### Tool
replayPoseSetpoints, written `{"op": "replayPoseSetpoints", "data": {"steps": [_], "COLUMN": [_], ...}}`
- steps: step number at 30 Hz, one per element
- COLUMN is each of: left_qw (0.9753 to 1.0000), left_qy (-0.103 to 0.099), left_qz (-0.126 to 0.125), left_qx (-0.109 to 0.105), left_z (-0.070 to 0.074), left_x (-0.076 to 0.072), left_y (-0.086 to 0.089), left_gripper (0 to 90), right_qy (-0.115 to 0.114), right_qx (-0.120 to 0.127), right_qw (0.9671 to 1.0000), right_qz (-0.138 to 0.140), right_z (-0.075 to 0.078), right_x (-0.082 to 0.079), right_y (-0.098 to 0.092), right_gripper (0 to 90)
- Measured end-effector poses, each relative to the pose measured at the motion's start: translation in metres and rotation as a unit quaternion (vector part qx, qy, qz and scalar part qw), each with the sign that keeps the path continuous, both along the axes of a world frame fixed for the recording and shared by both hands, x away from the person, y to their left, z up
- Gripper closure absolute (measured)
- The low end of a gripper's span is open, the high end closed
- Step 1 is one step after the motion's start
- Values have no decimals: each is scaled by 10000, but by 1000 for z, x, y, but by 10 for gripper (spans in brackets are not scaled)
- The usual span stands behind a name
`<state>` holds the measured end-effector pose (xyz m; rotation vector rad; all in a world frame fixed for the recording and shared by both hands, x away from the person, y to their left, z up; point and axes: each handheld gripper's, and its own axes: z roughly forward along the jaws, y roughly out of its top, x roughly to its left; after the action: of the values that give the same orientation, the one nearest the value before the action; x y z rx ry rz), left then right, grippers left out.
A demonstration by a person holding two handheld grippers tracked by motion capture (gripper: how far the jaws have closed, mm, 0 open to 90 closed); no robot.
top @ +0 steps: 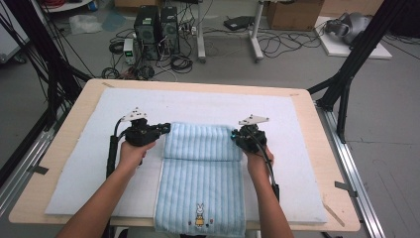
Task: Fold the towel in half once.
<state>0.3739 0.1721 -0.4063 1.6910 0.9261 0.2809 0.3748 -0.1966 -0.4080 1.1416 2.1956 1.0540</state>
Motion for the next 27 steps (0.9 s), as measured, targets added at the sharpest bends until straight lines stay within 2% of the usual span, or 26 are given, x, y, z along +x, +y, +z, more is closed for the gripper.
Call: {"op": "replayPoseSetpoints", "data": {"steps": [2, 7, 11, 13, 16, 20, 25, 27], "left_qw": [10000, 9995, 9994, 9993, 9992, 9985, 9958, 9953], "left_qy": [-9, 115, 189, 203, 198, 239, 314, 391], "left_qz": [-46, -153, -211, -263, -340, -482, -648, -663], "left_qx": [-70, -239, -216, -143, -91, 116, 573, 585], "left_z": [1, -7, -16, -20, -23, -25, -35, -38], "left_x": [-9, -31, -48, -56, -68, -81, -92, -93], "left_y": [2, 8, 10, 10, 8, 6, 1, 1], "left_gripper": [865, 865, 864, 864, 864, 864, 862, 856], "right_qy": [-74, -163, -129, -97, -75, -20, 228, 378], "right_qx": [177, 320, 404, 362, 144, 25, 51, -83], "right_qw": [9998, 9991, 9986, 9987, 9992, 9991, 9987, 9979], "right_qz": [42, 230, 310, 350, 373, 412, 448, 515], "right_z": [6, 11, 7, 3, -4, -9, -13, -16], "right_x": [-11, -40, -64, -73, -86, -99, -107, -110], "right_y": [-3, -9, -13, -13, -11, -11, -14, -12], "right_gripper": [832, 832, 832, 832, 832, 832, 830, 818]}}
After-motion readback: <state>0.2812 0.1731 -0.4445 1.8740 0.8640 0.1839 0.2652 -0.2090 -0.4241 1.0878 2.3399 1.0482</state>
